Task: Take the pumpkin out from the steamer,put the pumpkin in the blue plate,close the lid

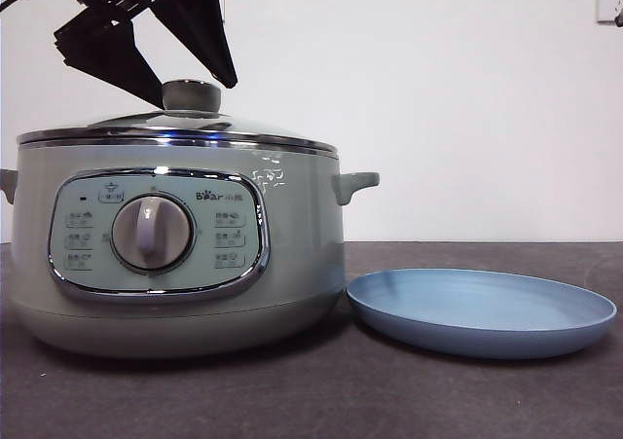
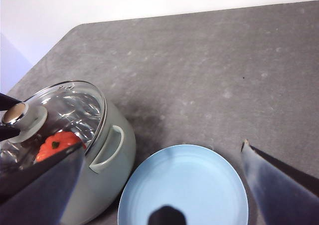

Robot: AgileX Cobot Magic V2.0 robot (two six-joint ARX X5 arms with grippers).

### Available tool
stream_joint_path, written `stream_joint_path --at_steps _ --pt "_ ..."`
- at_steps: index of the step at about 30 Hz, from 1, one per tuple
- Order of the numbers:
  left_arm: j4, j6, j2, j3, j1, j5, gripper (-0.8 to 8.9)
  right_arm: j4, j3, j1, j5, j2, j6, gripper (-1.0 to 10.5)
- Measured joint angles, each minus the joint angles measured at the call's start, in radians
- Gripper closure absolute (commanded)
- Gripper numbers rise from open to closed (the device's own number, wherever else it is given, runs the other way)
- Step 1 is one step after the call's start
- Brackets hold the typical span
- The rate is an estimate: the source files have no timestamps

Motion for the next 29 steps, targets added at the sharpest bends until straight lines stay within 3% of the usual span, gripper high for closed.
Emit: stream_joint_path --at_steps 9,15,29 --pt "-0.018 0.011 0.007 0.0 0.0 0.0 4.22 0.0 0.0 0.0 0.0 0.0 0.0 3.8" --pt "-0.018 0.024 0.007 0.0 0.0 -0.01 8.3 0.0 0.0 0.0 0.0 0.0 0.0 3.8" --pt "0.005 0.045 0.006 0.0 0.0 -0.013 8.22 0.0 0.0 0.0 0.0 0.002 0.026 3.8"
